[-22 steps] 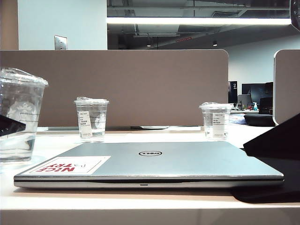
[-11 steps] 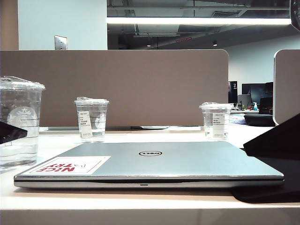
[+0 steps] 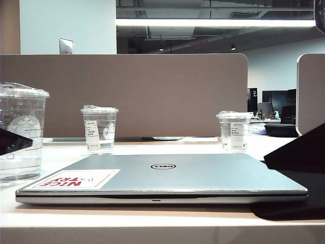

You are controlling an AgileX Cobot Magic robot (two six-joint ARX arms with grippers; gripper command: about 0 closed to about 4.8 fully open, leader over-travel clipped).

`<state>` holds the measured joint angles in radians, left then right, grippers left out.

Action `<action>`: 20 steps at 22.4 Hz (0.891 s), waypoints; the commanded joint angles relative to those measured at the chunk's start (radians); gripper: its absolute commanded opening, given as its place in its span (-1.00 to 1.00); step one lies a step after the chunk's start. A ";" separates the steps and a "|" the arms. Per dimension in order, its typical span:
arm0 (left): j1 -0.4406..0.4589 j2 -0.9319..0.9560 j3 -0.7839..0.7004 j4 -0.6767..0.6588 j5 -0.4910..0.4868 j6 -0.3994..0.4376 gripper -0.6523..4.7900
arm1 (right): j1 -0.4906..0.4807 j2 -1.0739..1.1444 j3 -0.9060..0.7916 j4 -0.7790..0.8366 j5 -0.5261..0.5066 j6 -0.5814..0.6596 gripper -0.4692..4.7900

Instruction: Pick up the coffee cup on the middle and place it on the left side of the laptop.

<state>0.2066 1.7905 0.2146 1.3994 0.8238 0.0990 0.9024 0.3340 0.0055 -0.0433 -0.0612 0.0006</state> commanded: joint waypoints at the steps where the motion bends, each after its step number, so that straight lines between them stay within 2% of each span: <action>1: 0.000 -0.004 0.000 0.018 0.011 -0.034 1.00 | 0.001 0.000 -0.004 0.018 -0.002 -0.001 -0.84; 7: 0.002 -0.035 -0.028 0.019 0.027 -0.055 1.00 | 0.001 0.000 -0.004 0.018 -0.002 -0.001 -0.84; 16: 0.075 -0.235 -0.195 0.024 0.025 -0.049 1.00 | 0.001 -0.001 -0.004 0.018 -0.002 -0.001 -0.84; 20: 0.141 -0.349 -0.210 -0.006 0.098 -0.194 1.00 | -0.001 -0.030 -0.004 0.017 -0.002 -0.001 -0.84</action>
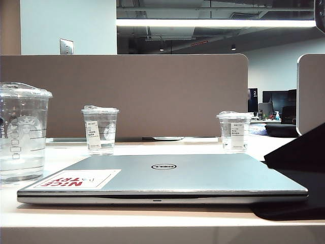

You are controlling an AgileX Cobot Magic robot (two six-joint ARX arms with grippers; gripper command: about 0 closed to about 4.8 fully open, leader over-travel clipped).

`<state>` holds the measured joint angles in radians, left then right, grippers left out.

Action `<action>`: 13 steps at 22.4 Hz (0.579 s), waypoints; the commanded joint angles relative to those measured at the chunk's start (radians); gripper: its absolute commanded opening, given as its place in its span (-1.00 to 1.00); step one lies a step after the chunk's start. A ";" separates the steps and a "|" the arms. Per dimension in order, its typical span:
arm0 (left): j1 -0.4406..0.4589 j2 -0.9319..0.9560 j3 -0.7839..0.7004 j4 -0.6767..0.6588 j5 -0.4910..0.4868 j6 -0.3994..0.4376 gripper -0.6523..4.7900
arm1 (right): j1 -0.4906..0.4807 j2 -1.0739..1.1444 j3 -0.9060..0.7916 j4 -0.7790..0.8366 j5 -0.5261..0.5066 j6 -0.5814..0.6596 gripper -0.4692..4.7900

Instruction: Pick up the coffee cup on the middle and place it on the left side of the laptop.

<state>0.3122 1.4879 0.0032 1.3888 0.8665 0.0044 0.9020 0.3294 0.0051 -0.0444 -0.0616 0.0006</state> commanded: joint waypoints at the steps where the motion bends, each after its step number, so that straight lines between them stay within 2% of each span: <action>1: 0.051 -0.067 0.002 0.004 0.074 -0.128 0.82 | -0.001 -0.034 -0.004 0.019 -0.002 -0.001 -0.84; 2: 0.079 -0.098 0.002 0.004 0.117 -0.156 0.14 | -0.004 -0.044 -0.004 0.019 -0.002 -0.001 -0.84; 3: 0.095 -0.115 0.002 0.004 0.142 -0.168 -0.14 | -0.006 -0.047 -0.004 0.019 -0.002 -0.001 -0.84; 4: 0.111 -0.134 0.002 0.005 0.163 -0.181 -0.33 | -0.011 -0.049 -0.004 0.019 -0.002 -0.001 -0.84; 6: 0.158 -0.187 0.002 0.004 0.189 -0.227 -0.47 | -0.023 -0.052 -0.004 0.019 -0.002 -0.001 -0.84; 7: 0.201 -0.234 0.002 0.004 0.188 -0.280 -0.48 | -0.036 -0.055 -0.004 0.019 -0.001 -0.001 -0.84; 8: 0.228 -0.266 0.002 0.004 0.186 -0.318 -0.58 | -0.047 -0.055 -0.004 0.018 -0.002 -0.001 -0.84; 9: 0.262 -0.319 0.002 0.004 0.184 -0.354 -0.76 | -0.063 -0.059 -0.004 0.018 -0.001 -0.001 -0.84; 13: 0.280 -0.459 0.003 -0.001 0.116 -0.425 -0.77 | -0.131 -0.083 -0.004 0.018 -0.002 -0.001 -0.84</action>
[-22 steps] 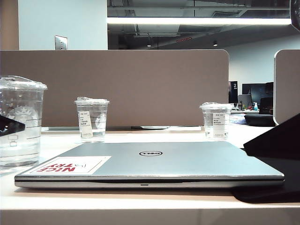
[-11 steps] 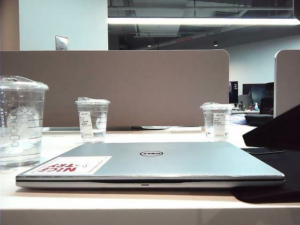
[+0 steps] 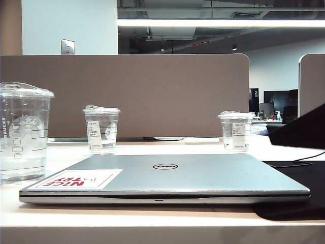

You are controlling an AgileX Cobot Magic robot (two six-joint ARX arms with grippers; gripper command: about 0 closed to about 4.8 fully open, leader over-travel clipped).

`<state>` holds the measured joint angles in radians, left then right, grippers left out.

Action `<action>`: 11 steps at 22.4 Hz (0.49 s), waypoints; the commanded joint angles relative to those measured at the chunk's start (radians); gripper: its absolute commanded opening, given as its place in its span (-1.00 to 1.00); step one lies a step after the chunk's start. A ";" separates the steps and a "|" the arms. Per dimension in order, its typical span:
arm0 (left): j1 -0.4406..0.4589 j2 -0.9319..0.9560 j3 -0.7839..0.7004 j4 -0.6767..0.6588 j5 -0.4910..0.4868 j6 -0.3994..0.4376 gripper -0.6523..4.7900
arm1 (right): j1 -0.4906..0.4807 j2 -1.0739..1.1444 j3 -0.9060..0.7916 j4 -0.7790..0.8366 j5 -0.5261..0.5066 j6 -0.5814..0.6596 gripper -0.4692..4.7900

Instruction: Pick up the coffee cup on the middle and place it on the left side of the laptop.

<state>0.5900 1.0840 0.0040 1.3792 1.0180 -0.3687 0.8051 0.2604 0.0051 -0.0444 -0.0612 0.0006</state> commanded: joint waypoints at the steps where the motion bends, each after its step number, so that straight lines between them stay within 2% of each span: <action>1: 0.003 -0.083 0.002 0.009 -0.035 -0.073 -0.77 | -0.056 -0.023 -0.004 0.018 -0.002 -0.001 -0.84; 5: 0.002 -0.131 0.003 0.010 -0.035 -0.153 -0.77 | -0.154 -0.055 -0.004 0.018 -0.005 -0.001 -0.84; 11: -0.004 -0.308 0.003 0.023 -0.030 -0.339 -0.77 | -0.446 -0.106 -0.004 0.019 -0.005 -0.001 -0.84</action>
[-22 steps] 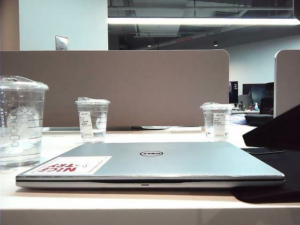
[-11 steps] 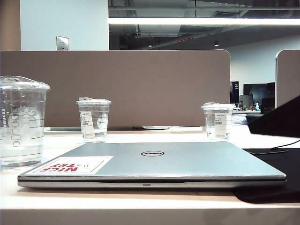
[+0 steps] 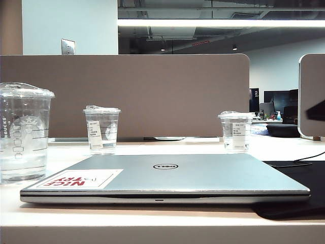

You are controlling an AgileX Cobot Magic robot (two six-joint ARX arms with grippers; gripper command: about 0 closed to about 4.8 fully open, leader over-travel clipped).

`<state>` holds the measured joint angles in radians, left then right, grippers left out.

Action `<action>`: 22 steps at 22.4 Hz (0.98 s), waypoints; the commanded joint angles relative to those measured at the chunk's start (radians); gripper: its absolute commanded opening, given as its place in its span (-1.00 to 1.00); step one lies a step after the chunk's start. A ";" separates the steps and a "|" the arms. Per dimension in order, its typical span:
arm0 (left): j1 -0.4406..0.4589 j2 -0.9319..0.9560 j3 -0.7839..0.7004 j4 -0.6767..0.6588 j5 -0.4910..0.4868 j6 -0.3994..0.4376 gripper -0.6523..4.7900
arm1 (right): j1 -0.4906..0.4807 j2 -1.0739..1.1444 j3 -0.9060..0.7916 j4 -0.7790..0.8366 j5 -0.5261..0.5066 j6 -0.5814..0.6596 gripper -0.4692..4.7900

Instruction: Pick up the coffee cup on the middle and place it on the left side of the laptop.

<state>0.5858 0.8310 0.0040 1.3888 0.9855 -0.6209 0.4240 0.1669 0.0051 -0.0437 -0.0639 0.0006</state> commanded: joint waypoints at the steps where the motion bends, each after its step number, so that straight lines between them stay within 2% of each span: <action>1: 0.000 -0.092 0.003 0.013 -0.002 -0.131 -0.77 | -0.122 -0.024 -0.004 0.018 -0.002 -0.001 -0.84; 3: 0.000 -0.169 0.003 0.011 -0.009 -0.196 -0.77 | -0.215 -0.050 -0.004 0.018 -0.002 -0.001 -0.84; 5: 0.001 -0.223 0.003 -0.002 -0.021 -0.223 -0.77 | -0.269 -0.072 -0.004 0.018 -0.002 -0.001 -0.84; 8: 0.002 -0.367 0.003 -0.115 -0.035 -0.259 -0.77 | -0.378 -0.131 -0.004 0.018 -0.002 -0.001 -0.84; 13: 0.002 -0.449 0.004 -0.220 -0.043 -0.272 -0.77 | -0.445 -0.167 -0.004 0.023 -0.002 -0.001 -0.84; 16: 0.002 -0.449 0.004 -0.258 -0.099 -0.281 -0.77 | -0.469 -0.167 -0.004 0.018 -0.002 -0.001 -0.84; 18: -0.001 -0.445 0.004 -0.316 -0.140 -0.281 -0.77 | -0.477 -0.167 -0.004 0.018 -0.002 -0.001 -0.84; 20: -0.041 -0.445 0.004 -0.346 -0.155 -0.270 -0.77 | -0.484 -0.167 -0.004 0.018 -0.002 -0.001 -0.84; 22: -0.183 -0.446 0.004 -0.391 -0.159 -0.140 -0.77 | -0.486 -0.167 -0.004 0.018 -0.002 -0.001 -0.84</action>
<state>0.4450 0.3870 0.0040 1.0183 0.8253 -0.8433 -0.0631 0.0010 0.0051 -0.0433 -0.0639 0.0006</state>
